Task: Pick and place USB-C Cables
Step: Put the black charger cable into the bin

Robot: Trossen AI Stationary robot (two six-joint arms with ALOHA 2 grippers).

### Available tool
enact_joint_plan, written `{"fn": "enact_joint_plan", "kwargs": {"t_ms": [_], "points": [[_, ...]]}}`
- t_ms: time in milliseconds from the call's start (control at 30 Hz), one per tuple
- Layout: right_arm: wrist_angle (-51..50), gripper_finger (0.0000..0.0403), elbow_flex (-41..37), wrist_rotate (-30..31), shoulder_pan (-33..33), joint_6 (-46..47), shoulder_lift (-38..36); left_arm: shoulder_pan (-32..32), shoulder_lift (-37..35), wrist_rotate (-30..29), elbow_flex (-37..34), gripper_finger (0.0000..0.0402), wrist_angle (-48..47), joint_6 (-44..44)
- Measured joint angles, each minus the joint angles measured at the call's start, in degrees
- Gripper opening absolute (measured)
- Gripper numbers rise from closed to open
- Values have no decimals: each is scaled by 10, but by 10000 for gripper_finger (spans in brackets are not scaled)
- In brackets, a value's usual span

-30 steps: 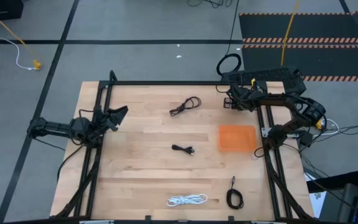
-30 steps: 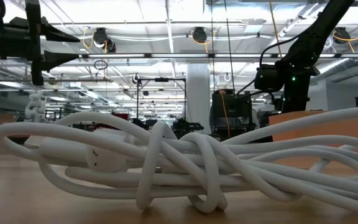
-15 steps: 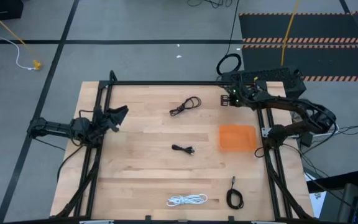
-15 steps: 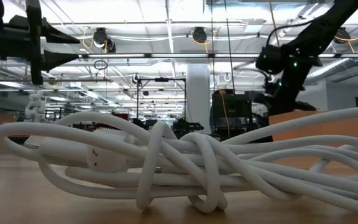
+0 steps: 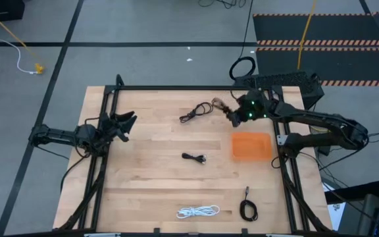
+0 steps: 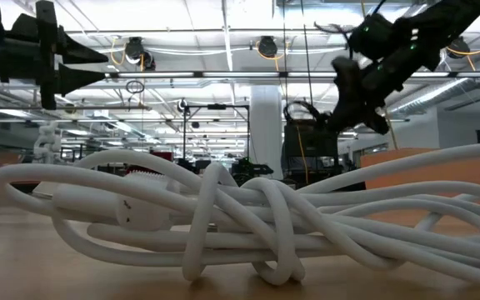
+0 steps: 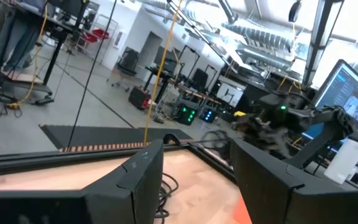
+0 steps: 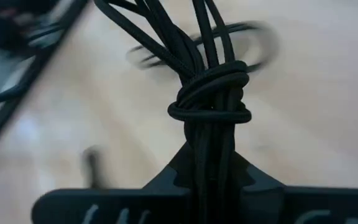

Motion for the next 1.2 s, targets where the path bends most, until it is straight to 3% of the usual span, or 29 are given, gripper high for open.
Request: {"fn": "enact_joint_plan", "kwargs": {"t_ms": [133,267,500,700,867,1200], "points": [[-12,13,0,-51,51,4,-34,0,0,0,0,191,0,0],[-103,13,0,-73,103,53,-65,0,0,0,0,191,0,0],[-316,13,0,-38,185,148,-106,0,0,0,0,191,0,0],[-388,13,0,-37,219,168,-140,0,0,0,0,191,1,0],[-442,17,0,3,224,158,-153,0,0,0,0,191,1,0],[-456,118,1,5,224,124,-151,0,0,0,0,191,1,0]]}}
